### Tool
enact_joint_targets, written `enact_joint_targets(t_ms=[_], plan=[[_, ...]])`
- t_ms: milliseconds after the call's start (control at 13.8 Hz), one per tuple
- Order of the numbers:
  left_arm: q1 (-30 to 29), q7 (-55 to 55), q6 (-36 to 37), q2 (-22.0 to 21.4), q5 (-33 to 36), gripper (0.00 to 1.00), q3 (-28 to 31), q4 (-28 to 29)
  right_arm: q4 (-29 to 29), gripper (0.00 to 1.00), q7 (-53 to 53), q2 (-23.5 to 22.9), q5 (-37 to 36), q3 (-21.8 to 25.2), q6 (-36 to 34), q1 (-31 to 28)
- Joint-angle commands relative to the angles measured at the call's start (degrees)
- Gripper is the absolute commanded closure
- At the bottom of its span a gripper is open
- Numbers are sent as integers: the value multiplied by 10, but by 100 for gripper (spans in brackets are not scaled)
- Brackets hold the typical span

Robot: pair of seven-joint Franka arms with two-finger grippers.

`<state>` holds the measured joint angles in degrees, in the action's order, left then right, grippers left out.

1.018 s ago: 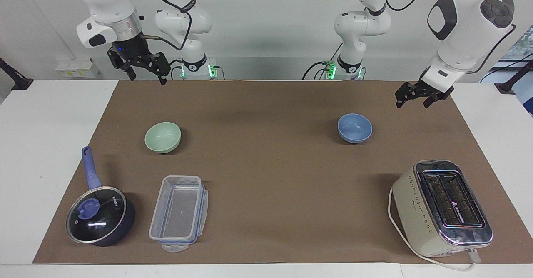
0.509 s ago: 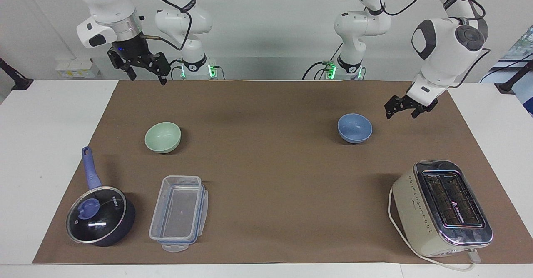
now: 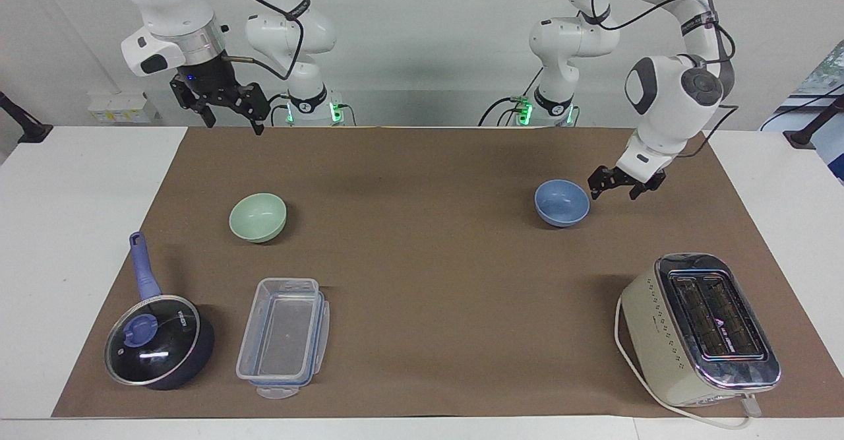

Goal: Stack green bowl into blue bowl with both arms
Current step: 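Move the left gripper to the rim of the blue bowl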

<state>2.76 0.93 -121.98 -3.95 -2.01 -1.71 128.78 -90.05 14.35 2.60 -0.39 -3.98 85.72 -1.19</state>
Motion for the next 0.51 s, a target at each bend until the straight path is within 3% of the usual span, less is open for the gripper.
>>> enact_joint_targets(t_ms=[0, 364, 436], plan=[[24, -14, -54, -21, -7, 0, 5, 65, -3, 0, -14, 3, 12, 2, 5, -6], [44, -36, -150, -8, -7, 0, 5, 127, -6, 0, -13, 4, 12, 2, 6, -6], [44, -39, -157, 3, -7, 20, 5, 127, -6, 0, -13, 4, 12, 2, 6, -6]])
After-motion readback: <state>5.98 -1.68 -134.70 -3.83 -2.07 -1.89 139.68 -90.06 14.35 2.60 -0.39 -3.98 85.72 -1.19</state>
